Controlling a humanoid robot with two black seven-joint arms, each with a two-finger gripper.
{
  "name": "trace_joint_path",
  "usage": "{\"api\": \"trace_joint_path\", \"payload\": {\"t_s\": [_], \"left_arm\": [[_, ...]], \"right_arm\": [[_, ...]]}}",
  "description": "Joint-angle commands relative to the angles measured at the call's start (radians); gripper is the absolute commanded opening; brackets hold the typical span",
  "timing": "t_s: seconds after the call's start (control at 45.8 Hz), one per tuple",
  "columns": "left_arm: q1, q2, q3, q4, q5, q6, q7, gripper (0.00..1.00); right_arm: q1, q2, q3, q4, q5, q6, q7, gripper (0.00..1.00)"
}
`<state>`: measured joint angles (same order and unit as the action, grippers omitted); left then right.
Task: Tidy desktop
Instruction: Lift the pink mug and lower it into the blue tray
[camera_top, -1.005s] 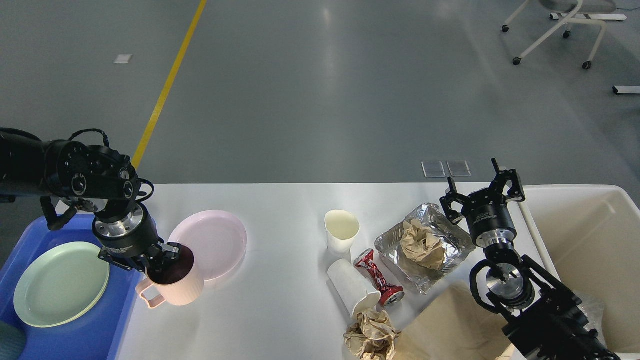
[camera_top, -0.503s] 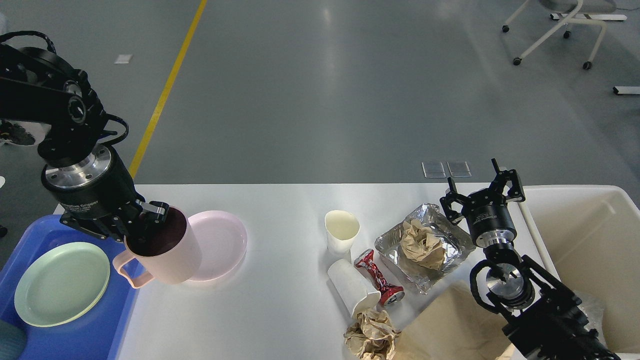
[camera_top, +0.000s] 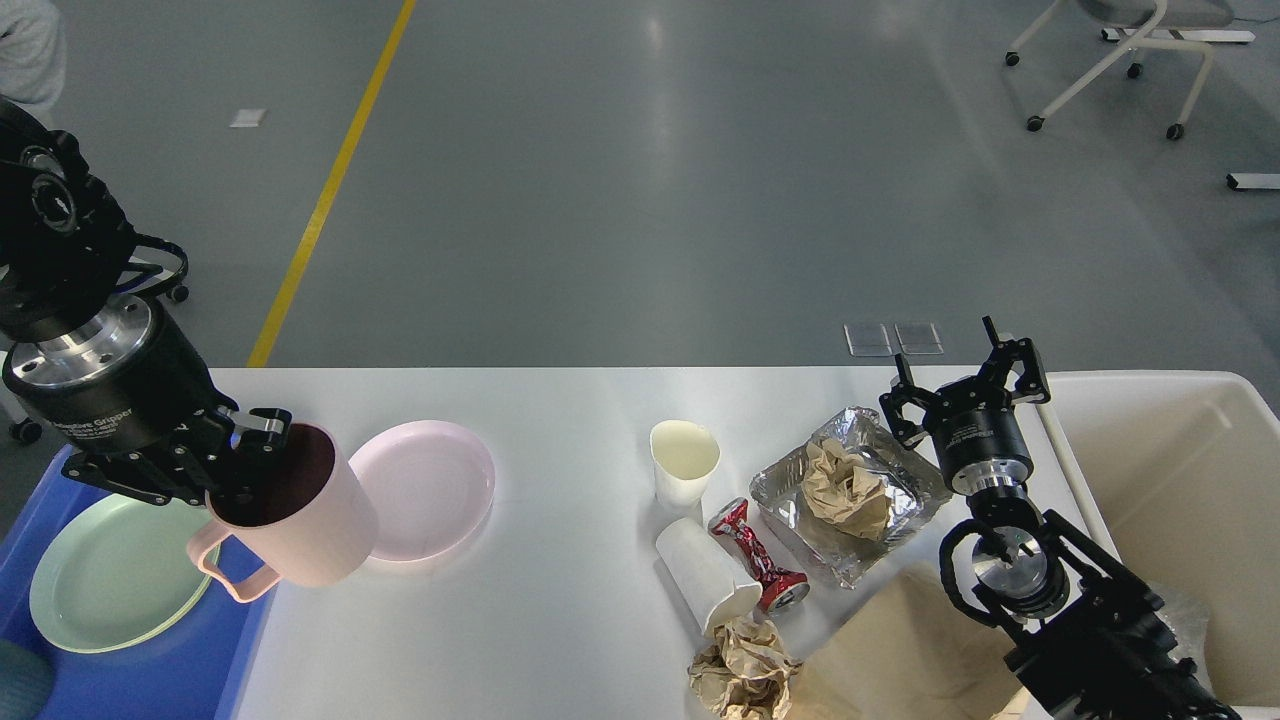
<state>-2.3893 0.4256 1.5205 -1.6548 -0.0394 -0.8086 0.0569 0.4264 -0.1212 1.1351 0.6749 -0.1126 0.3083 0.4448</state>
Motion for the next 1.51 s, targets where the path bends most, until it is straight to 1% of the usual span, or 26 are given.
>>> {"api": "trace_joint_path", "payload": {"t_s": [0.0, 0.109, 0.262, 0.328, 0.459, 0.524, 0.568, 0.634, 0.743, 0.852, 1.027, 1.224, 1.355, 1.399, 1.42, 1.442, 1.486], "left_arm": [[0.065, 0.067, 0.036, 0.07, 0.018, -0.007, 0.004, 0.0], [0.133, 0.168, 0.043, 0.122, 0.104, -0.007, 0.003, 0.0], [0.277, 0.317, 0.014, 0.239, 0.231, 0.011, -0.009, 0.0], [0.364, 0.375, -0.032, 0.283, 0.289, 0.029, -0.011, 0.0], [0.556, 0.469, -0.173, 0.359, 0.403, 0.052, -0.014, 0.0], [0.656, 0.487, -0.246, 0.389, 0.466, 0.087, -0.016, 0.0], [0.744, 0.493, -0.311, 0.412, 0.504, 0.138, -0.019, 0.0], [0.843, 0.495, -0.385, 0.423, 0.527, 0.19, -0.019, 0.0], [0.966, 0.49, -0.444, 0.449, 0.543, 0.244, -0.019, 0.0], [1.016, 0.483, -0.45, 0.5, 0.543, 0.267, -0.022, 0.0], [1.095, 0.481, -0.503, 0.523, 0.556, 0.287, -0.052, 0.0], [1.099, 0.481, -0.505, 0.54, 0.555, 0.286, -0.057, 0.0], [1.099, 0.481, -0.505, 0.54, 0.552, 0.286, -0.057, 0.04], [1.099, 0.479, -0.505, 0.538, 0.549, 0.286, -0.057, 0.07], [1.099, 0.481, -0.505, 0.538, 0.547, 0.286, -0.055, 0.1], [1.099, 0.479, -0.505, 0.54, 0.546, 0.289, -0.055, 0.16], [1.099, 0.481, -0.505, 0.538, 0.544, 0.292, -0.055, 0.33]], "right_arm": [[0.0, 0.0, 0.0, 0.0, -0.001, 0.0, 0.0, 1.0], [0.0, 0.0, 0.0, 0.0, -0.001, 0.0, 0.0, 1.0], [0.0, 0.0, 0.0, 0.0, -0.001, 0.0, 0.0, 1.0], [0.0, 0.0, 0.0, 0.0, -0.001, 0.0, 0.0, 1.0], [0.0, 0.0, 0.0, 0.0, -0.001, 0.0, 0.0, 1.0], [-0.001, 0.0, 0.0, 0.0, -0.001, 0.0, 0.0, 1.0], [0.0, 0.0, 0.0, 0.0, 0.001, 0.0, 0.0, 1.0], [-0.001, 0.0, 0.0, 0.0, 0.001, 0.0, 0.0, 1.0], [0.0, 0.0, 0.0, 0.0, 0.001, 0.0, 0.0, 1.0], [0.0, 0.0, 0.0, 0.0, -0.001, 0.0, 0.0, 1.0], [0.0, 0.0, 0.0, 0.0, 0.001, 0.0, 0.0, 1.0], [0.0, 0.0, 0.0, 0.0, -0.001, 0.0, 0.0, 1.0], [0.0, 0.0, 0.0, 0.0, -0.001, 0.0, 0.0, 1.0], [-0.001, 0.0, 0.0, 0.0, 0.001, 0.0, 0.0, 1.0], [0.0, 0.0, 0.0, 0.0, -0.001, 0.0, 0.0, 1.0], [-0.001, 0.0, 0.0, 0.0, 0.001, 0.0, 0.0, 1.0], [0.0, 0.0, 0.0, 0.0, 0.001, 0.0, 0.0, 1.0]]}}
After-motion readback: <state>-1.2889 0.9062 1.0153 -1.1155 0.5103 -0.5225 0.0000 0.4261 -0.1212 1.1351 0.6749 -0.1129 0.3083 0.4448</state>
